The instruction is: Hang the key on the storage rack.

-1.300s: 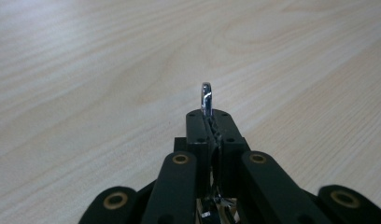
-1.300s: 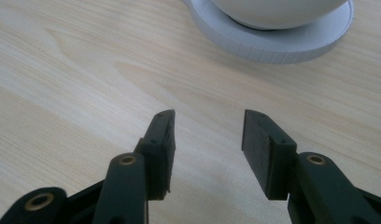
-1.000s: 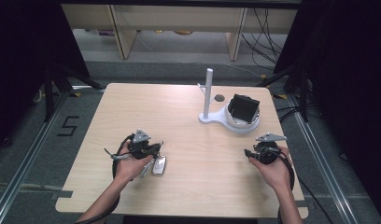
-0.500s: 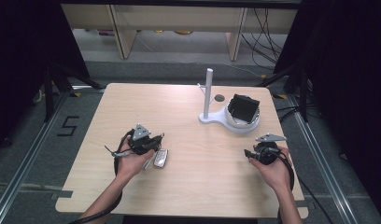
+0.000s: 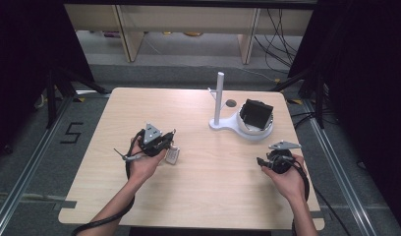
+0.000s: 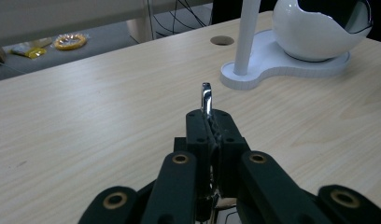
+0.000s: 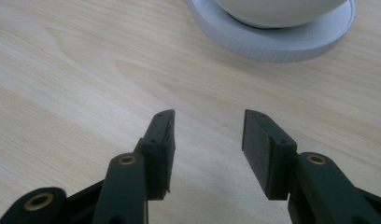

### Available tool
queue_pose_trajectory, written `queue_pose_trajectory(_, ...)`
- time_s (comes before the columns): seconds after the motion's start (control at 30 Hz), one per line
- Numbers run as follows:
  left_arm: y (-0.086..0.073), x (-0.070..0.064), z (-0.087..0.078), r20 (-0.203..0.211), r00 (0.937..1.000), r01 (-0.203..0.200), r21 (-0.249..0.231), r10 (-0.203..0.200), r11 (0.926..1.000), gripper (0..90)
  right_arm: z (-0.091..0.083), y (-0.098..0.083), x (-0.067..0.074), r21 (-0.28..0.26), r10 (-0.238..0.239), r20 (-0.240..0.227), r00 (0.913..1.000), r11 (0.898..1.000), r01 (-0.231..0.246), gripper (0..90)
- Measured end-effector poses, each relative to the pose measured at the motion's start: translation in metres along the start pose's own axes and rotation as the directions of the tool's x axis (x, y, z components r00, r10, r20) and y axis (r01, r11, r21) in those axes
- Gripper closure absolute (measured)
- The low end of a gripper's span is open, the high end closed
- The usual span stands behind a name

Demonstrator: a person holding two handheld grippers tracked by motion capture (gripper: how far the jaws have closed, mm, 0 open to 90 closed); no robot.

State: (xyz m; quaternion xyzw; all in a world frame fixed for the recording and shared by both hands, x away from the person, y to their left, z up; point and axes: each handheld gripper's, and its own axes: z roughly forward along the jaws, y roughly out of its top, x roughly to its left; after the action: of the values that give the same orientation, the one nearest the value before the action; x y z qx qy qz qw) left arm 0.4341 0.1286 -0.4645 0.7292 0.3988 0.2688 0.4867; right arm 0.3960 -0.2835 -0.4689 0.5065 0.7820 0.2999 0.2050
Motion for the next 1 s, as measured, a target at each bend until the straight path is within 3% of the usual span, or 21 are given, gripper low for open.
queue_pose_trajectory(0.27, 0.012, -0.006, 0.006, -0.057, 0.9972, -0.051, -0.059, 0.048, 0.9969, 86.6, 0.002, 0.0, 0.001, -0.006, 0.002, -0.008, 1.0, 1.0, -0.002, 54.9)
queue_pose_trajectory(0.43, 0.018, -0.007, 0.01, -0.073, 0.9957, -0.062, -0.077, 0.056, 0.9952, 86.6, 0.003, -0.001, -0.002, -0.027, -0.048, 0.002, 0.9988, 0.998, 0.048, 54.8)
queue_pose_trajectory(0.57, 0.022, -0.009, 0.014, -0.073, 0.9958, -0.062, -0.09, 0.056, 0.994, 86.6, 0.002, 0.0, -0.001, -0.016, -0.012, -0.006, 0.9999, 1.0, 0.012, 54.8)
queue_pose_trajectory(0.8, 0.03, -0.011, 0.017, -0.075, 0.9949, -0.075, -0.111, 0.067, 0.991, 86.6, 0.002, 0.0, -0.002, -0.017, -0.021, -0.021, 0.9995, 1.0, 0.021, 54.7)
queue_pose_trajectory(1.0, 0.038, -0.015, 0.02, -0.087, 0.993, -0.092, -0.144, 0.08, 0.9852, 86.6, 0.002, -0.001, -0.001, -0.021, -0.02, -0.003, 0.9998, 1.0, 0.02, 54.4)
